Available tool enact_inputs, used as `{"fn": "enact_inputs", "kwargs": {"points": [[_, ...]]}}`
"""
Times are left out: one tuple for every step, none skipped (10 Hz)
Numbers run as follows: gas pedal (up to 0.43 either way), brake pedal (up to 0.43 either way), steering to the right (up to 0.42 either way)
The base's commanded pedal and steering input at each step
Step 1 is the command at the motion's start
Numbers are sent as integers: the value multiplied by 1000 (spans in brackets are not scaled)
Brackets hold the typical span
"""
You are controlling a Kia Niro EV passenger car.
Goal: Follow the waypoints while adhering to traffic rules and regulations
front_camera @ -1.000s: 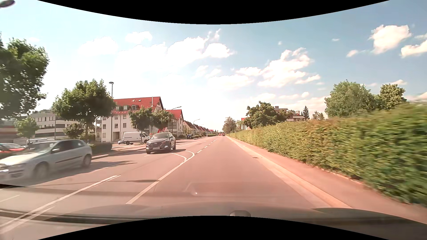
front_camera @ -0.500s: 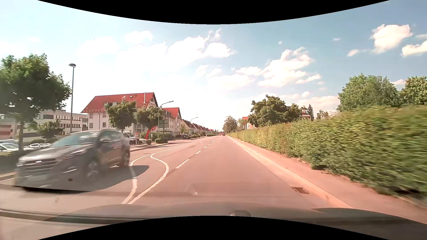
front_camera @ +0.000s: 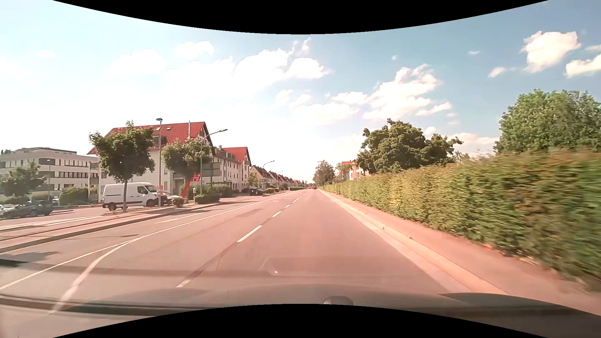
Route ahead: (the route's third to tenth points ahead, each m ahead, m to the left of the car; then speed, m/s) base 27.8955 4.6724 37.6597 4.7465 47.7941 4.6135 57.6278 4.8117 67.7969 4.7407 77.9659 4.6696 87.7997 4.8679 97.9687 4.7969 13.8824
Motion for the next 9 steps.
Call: {"fn": "enact_inputs", "kwargs": {"points": [[118, 0, 0], [110, 0, 0], [110, 0, 0], [110, 0, 0], [110, 0, 0], [110, 0, 0], [110, 0, 0], [110, 0, 0], [110, 0, 0]]}}
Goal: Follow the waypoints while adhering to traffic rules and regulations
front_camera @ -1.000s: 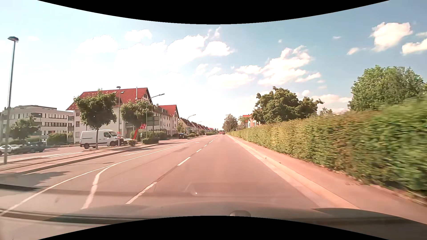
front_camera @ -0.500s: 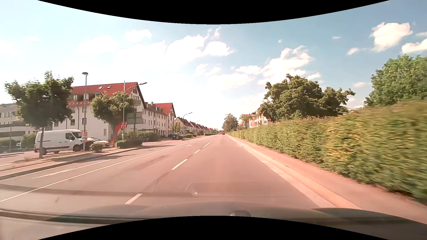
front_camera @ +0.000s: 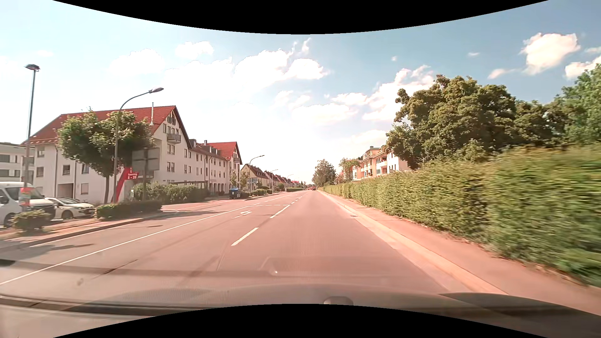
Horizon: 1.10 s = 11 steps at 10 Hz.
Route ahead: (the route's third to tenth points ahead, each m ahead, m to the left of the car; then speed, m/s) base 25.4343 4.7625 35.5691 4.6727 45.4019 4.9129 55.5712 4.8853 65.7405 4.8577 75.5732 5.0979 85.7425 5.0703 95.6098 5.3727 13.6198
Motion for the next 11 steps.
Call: {"fn": "enact_inputs", "kwargs": {"points": [[110, 0, 0], [110, 0, 0], [110, 0, -1], [110, 0, -3], [110, 0, -3], [110, 0, -3], [110, 0, -3], [110, 0, -2], [110, 0, -2], [110, 0, -2], [110, 0, -2]]}}
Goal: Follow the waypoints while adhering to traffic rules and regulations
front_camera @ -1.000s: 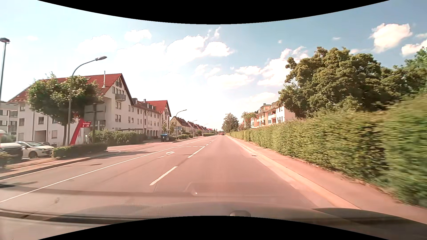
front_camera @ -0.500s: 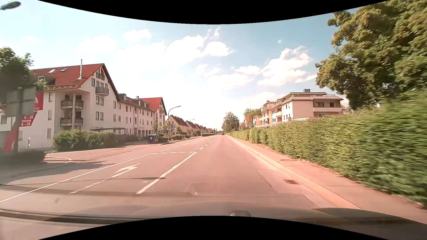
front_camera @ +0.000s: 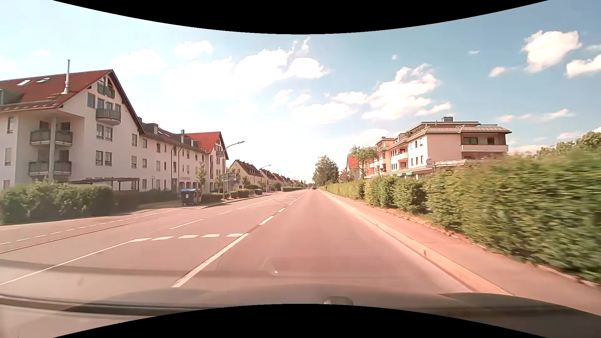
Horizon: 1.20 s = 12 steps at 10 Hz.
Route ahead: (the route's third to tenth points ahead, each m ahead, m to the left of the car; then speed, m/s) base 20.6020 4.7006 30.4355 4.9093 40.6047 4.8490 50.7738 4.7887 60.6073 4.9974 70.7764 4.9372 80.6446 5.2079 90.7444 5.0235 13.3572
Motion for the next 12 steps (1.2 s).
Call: {"fn": "enact_inputs", "kwargs": {"points": [[110, 0, -2], [110, 0, -2], [110, 0, -2], [110, 0, -2], [110, 0, -2], [110, 0, -2], [110, 0, -2], [110, 0, -2], [110, 0, -2], [110, 0, -2], [110, 0, -2], [110, 0, -2]]}}
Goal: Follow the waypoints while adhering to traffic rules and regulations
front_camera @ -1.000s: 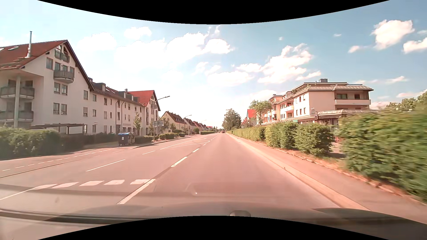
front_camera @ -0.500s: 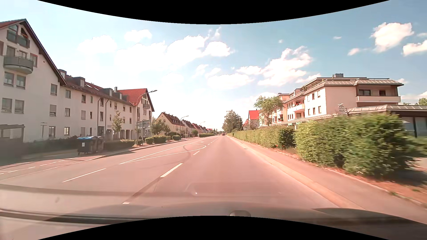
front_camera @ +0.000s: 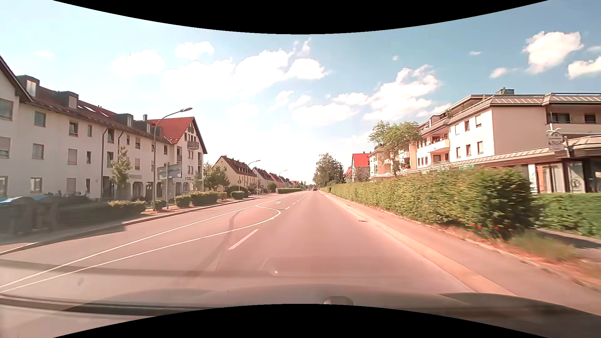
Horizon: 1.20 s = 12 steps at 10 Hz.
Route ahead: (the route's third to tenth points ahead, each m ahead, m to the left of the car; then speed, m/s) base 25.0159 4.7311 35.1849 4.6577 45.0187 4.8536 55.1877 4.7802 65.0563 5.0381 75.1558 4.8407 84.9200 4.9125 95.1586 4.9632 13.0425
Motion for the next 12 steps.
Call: {"fn": "enact_inputs", "kwargs": {"points": [[110, 0, -2], [110, 0, -3], [110, 0, -3], [110, 0, -3], [110, 0, -2], [110, 0, -2], [110, 0, -2], [110, 0, -2], [110, 0, -2], [110, 0, -2], [110, 0, -3], [110, 0, -2]]}}
